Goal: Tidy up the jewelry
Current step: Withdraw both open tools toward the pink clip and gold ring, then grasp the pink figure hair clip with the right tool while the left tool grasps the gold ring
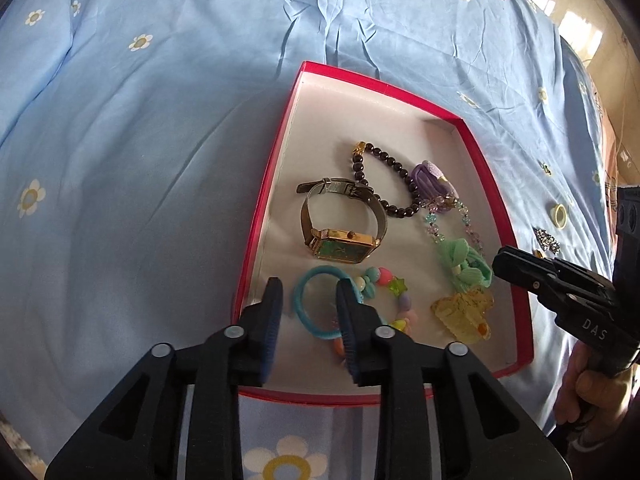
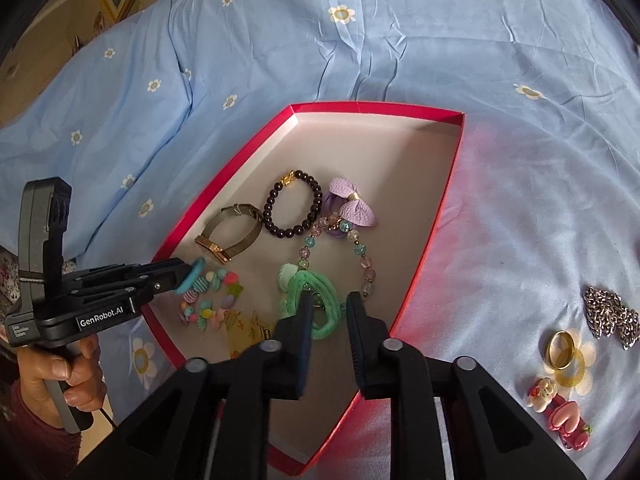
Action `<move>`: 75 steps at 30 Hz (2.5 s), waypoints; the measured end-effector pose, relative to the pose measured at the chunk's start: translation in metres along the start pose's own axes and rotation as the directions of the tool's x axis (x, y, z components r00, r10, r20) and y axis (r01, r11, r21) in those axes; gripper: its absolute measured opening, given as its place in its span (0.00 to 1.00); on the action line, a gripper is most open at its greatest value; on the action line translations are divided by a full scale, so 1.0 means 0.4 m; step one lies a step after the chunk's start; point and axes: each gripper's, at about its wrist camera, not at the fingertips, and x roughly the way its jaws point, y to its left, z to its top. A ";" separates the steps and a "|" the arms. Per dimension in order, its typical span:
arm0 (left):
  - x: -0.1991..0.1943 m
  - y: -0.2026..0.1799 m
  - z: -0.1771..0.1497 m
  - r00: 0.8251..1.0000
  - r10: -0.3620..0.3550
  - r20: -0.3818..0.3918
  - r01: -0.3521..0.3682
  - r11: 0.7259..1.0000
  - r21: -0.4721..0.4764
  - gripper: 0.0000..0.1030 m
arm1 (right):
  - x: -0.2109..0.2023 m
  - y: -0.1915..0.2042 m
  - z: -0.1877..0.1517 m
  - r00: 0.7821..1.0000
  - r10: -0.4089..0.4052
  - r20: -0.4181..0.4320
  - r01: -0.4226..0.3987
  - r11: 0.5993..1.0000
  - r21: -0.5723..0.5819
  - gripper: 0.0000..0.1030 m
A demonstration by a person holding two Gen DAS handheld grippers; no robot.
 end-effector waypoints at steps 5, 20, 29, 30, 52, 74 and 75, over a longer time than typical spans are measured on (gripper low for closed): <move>-0.022 -0.016 -0.001 1.000 -0.001 0.012 0.001 1.000 0.007 0.26 | -0.037 -0.015 -0.010 1.000 0.004 0.031 -0.005 1.000 0.024 0.25; -0.049 -0.131 -0.016 0.998 -0.061 0.008 0.060 0.995 0.074 0.33 | -0.220 -0.163 -0.119 0.990 -0.096 0.099 0.079 0.984 0.157 0.33; -0.049 -0.221 -0.024 0.995 -0.096 -0.010 0.096 0.987 0.128 0.37 | -0.282 -0.235 -0.171 0.982 -0.152 0.113 0.124 0.967 0.225 0.35; -0.048 -0.230 -0.024 0.995 -0.099 -0.012 0.100 0.986 0.134 0.37 | -0.286 -0.242 -0.176 0.981 -0.155 0.114 0.126 0.965 0.230 0.35; -0.002 -0.428 -0.007 0.987 -0.143 -0.067 0.156 0.949 0.274 0.41 | -0.312 -0.317 -0.188 0.982 -0.141 0.125 0.109 0.967 0.229 0.40; 0.088 -0.541 0.039 0.989 -0.115 -0.098 0.143 0.923 0.358 0.60 | -0.234 -0.316 -0.169 0.981 -0.181 0.076 0.169 0.976 0.139 0.16; 0.092 -0.551 0.043 0.989 -0.112 -0.096 0.140 0.920 0.366 0.63 | -0.247 -0.326 -0.174 0.979 -0.185 0.085 0.170 0.973 0.156 0.16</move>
